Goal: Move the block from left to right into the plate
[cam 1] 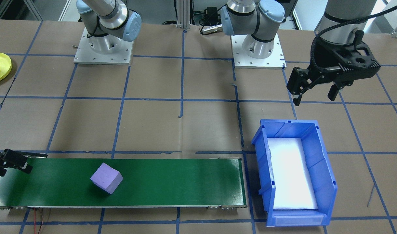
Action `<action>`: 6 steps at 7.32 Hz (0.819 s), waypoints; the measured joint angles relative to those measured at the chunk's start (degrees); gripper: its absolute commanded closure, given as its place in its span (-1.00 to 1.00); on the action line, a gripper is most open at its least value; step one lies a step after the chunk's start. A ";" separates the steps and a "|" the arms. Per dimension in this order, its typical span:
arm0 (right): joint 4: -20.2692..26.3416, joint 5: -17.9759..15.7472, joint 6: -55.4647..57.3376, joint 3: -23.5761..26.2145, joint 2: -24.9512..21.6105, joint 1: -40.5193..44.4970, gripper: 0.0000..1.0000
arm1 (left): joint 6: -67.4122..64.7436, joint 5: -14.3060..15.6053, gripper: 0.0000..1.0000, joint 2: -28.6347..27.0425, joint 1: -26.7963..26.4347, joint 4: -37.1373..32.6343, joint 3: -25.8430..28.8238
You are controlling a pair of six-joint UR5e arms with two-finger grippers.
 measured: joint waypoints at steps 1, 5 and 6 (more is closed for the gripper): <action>0.01 0.08 -0.01 -0.01 -0.06 0.02 -0.98 | 0.00 0.00 -1.00 -0.01 -0.03 0.06 -0.02; 0.01 0.57 3.84 0.06 -0.29 0.35 -0.91 | 0.00 0.02 -1.00 0.00 -0.08 0.13 0.02; 0.01 0.75 8.97 0.06 -0.34 0.70 -0.90 | 0.00 0.04 -1.00 -0.01 -0.11 0.16 0.04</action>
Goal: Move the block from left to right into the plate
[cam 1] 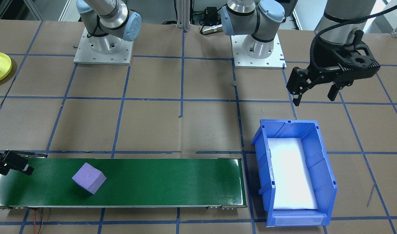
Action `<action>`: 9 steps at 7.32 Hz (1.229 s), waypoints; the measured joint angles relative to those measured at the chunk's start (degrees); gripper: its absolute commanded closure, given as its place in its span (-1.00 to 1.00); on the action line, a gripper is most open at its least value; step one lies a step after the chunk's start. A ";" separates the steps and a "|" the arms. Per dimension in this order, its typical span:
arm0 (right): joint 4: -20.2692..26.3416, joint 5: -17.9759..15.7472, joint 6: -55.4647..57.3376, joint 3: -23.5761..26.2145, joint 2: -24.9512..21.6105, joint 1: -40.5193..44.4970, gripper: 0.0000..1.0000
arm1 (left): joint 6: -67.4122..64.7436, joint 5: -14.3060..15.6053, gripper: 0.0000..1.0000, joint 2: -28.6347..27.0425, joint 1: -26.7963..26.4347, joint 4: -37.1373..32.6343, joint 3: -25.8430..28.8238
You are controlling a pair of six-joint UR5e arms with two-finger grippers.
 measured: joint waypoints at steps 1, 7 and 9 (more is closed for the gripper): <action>0.02 0.09 5.64 -0.01 -0.02 0.34 -0.93 | 0.00 0.00 -1.00 0.00 -0.01 0.01 0.12; -0.63 -0.27 18.38 0.00 -0.28 5.30 -0.94 | -0.09 0.81 -1.00 0.89 -0.18 -1.16 1.24; -0.75 -0.09 18.91 0.04 -0.14 5.99 -0.94 | -0.22 -0.01 -1.00 1.18 -1.24 -4.52 0.98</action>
